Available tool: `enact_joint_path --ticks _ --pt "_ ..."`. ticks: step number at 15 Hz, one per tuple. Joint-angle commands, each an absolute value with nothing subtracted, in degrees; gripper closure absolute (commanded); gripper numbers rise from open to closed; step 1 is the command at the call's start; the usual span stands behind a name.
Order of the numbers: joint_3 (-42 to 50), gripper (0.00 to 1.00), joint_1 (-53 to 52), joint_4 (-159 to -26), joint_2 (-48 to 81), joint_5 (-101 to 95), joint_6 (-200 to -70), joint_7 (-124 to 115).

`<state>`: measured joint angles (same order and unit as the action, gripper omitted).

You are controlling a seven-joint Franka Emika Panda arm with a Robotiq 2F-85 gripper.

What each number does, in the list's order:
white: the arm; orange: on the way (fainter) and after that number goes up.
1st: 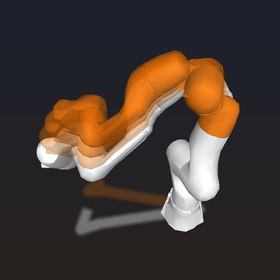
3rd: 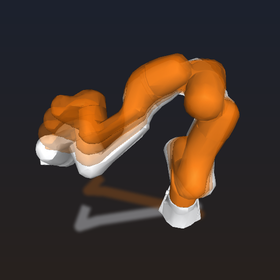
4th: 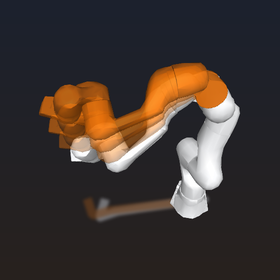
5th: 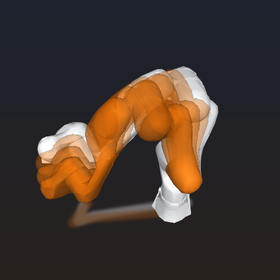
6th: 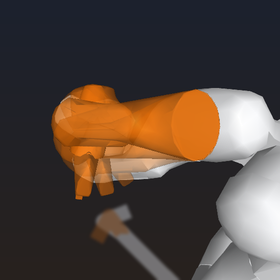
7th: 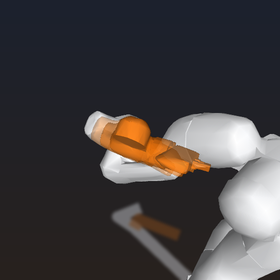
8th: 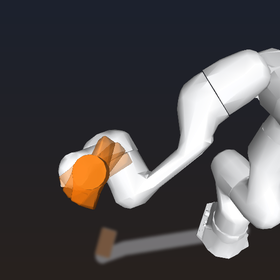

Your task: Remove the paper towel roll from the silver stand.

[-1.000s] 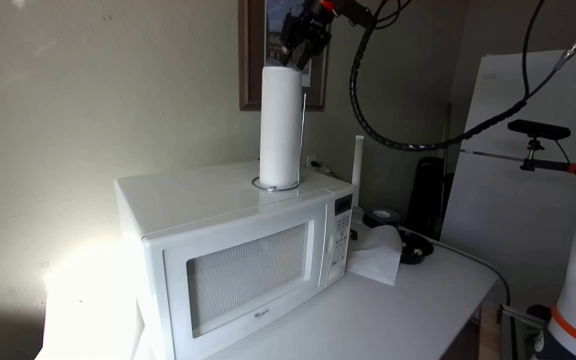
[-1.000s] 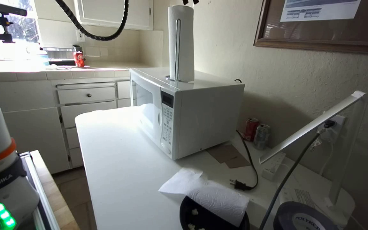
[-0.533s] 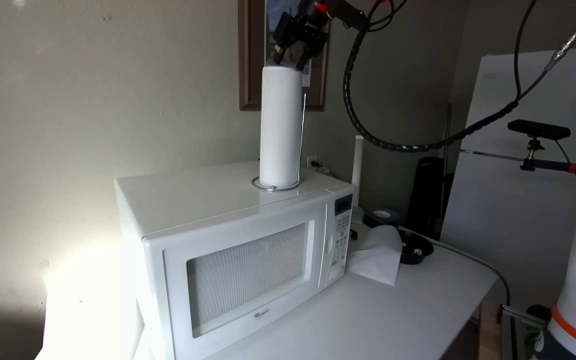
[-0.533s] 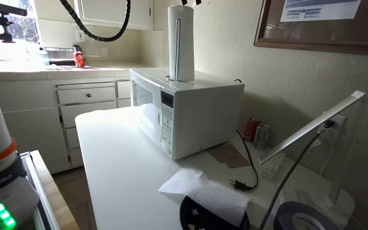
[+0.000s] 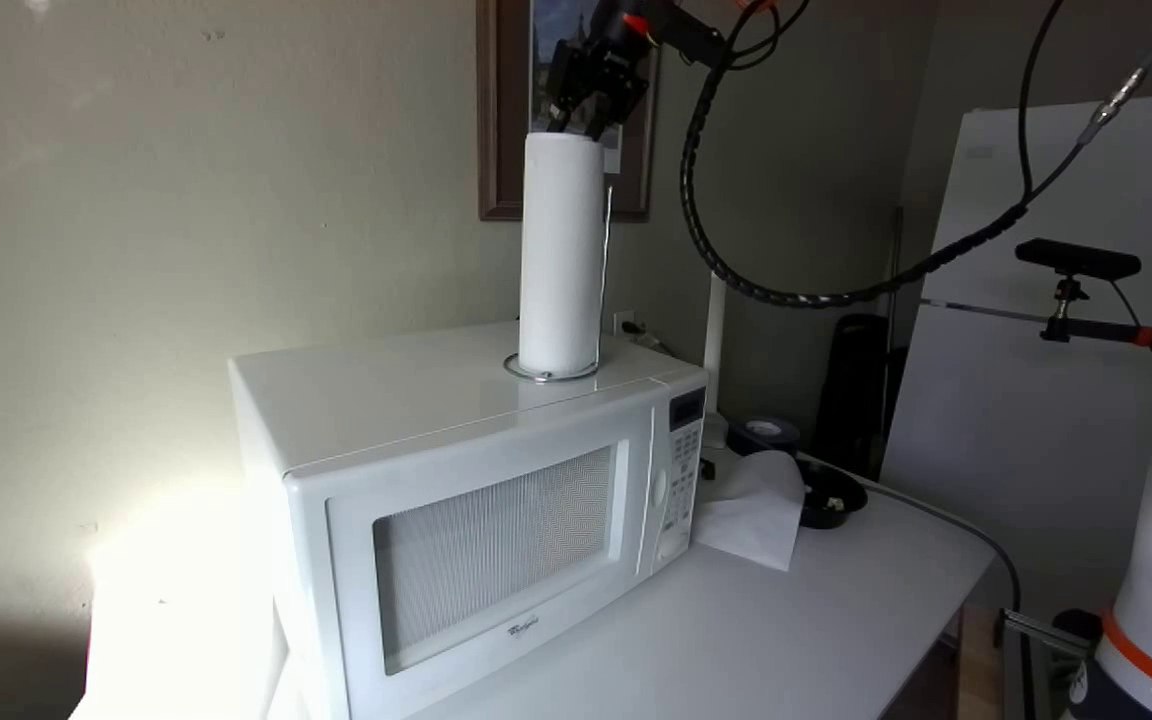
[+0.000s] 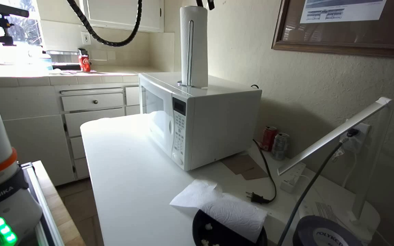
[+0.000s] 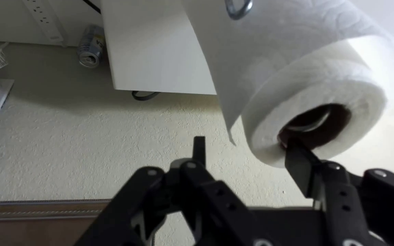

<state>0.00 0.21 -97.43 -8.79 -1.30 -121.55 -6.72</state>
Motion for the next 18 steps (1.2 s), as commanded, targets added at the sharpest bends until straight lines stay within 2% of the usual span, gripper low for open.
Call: enact_joint_path --ticks 1,2,4,5,9,10,11,13,18 --pt "-0.3 0.32 0.3 -96.1 -8.3 -0.9 -118.8 -7.5" --pt "-0.3 0.32 0.3 -96.1 -8.3 -0.9 -118.4 -7.4" --pt "-0.3 0.47 0.3 -96.1 -8.2 -1.1 -117.9 -7.5" --pt "-0.3 0.64 0.3 -96.1 -8.2 -1.2 -117.8 -7.4" --pt "-0.4 0.98 0.3 -95.4 -8.1 -1.1 -117.0 -7.4" --pt "-0.4 0.96 0.3 -95.3 -8.1 -1.1 -116.9 -7.4" --pt "-0.4 0.64 0.3 -95.3 -8.0 -1.2 -116.8 -7.4" --pt "-0.4 0.59 0.3 -95.3 -7.9 -1.3 -116.8 -7.3" --pt "-0.4 0.23 0.3 -95.2 -7.6 -1.3 -116.4 -7.1"
